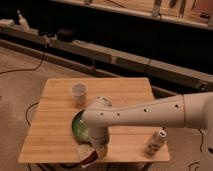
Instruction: Place the pepper on the white sponge
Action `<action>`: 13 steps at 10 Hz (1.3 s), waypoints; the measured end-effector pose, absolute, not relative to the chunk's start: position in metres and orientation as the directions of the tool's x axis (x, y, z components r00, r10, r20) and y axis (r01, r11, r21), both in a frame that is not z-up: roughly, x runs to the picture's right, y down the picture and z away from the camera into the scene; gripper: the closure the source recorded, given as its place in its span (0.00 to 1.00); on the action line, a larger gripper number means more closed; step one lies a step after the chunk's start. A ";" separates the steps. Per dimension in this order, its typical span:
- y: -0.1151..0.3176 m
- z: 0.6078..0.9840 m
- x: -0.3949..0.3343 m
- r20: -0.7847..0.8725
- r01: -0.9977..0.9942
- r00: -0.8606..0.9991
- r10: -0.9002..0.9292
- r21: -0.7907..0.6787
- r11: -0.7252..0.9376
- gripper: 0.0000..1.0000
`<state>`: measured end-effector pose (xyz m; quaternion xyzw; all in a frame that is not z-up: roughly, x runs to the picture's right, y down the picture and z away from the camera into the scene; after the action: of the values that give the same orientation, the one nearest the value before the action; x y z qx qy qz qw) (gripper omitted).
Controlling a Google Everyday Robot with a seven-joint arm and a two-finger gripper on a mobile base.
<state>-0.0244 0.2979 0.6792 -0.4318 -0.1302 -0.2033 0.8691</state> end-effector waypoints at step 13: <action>0.281 0.732 -0.032 0.485 0.486 0.850 -0.206 -0.571 0.661 1.00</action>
<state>-0.0319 0.2815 0.7318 -0.3628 -0.1930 -0.1945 0.8907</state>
